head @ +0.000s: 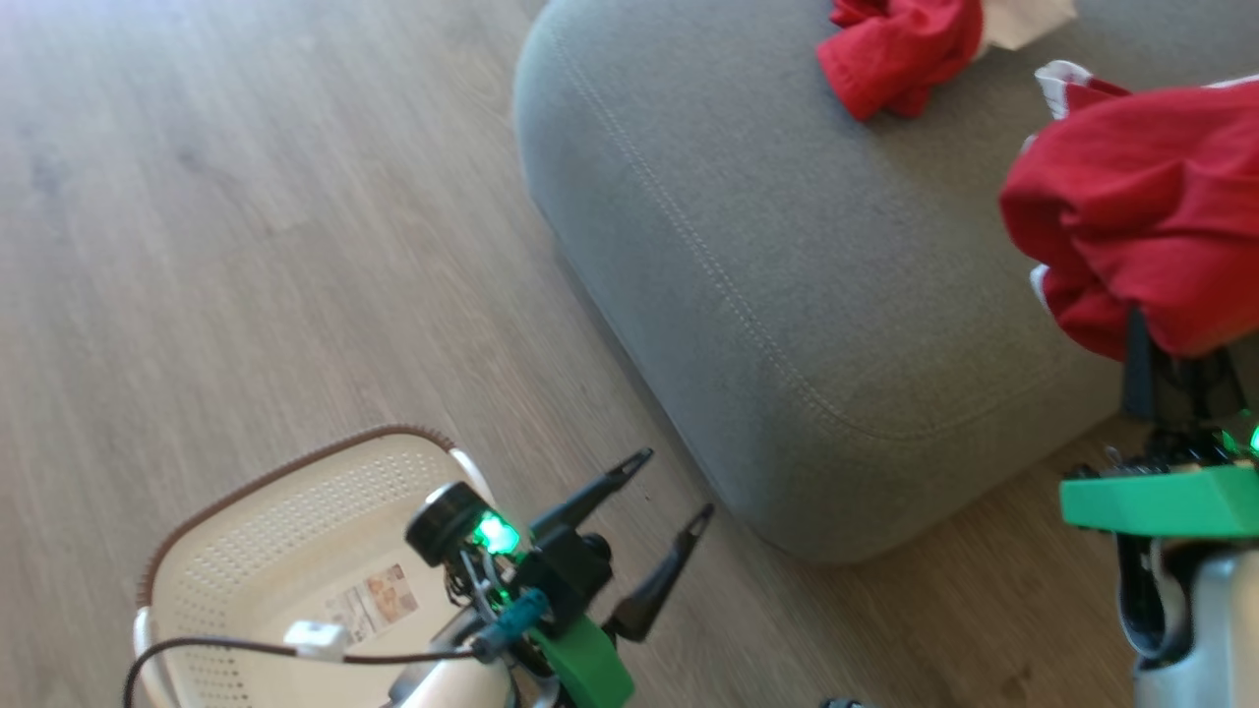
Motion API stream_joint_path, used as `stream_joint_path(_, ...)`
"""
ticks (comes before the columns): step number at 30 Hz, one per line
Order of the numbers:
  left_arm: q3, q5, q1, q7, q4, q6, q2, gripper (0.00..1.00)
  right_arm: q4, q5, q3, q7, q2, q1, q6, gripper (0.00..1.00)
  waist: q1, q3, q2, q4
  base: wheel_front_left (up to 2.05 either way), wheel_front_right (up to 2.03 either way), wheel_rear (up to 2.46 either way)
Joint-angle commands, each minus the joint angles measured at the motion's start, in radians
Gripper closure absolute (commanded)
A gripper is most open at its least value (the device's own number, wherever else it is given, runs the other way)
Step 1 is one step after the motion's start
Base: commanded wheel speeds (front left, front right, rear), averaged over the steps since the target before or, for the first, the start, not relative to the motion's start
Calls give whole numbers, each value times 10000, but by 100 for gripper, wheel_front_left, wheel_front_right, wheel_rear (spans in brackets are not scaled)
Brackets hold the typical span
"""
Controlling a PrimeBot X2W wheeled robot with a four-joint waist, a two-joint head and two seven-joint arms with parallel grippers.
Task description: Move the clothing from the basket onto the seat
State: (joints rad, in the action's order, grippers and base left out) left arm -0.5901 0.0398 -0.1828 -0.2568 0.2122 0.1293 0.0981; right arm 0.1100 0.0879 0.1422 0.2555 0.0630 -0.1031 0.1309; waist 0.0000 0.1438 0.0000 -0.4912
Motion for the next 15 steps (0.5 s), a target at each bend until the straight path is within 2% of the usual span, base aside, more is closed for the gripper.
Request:
stream_joint_path(1,79,-107,-410,-49,-306,11,79,0,453,37,-42,63,-39,67,-2,100,0,229,0,-253,0,0,0)
stream_joint_path(15,-234,-49,-568,-49,-218,12,172,0,673,149,566,63,-124,289,-2,100,0,453,0,-304,0,0,0)
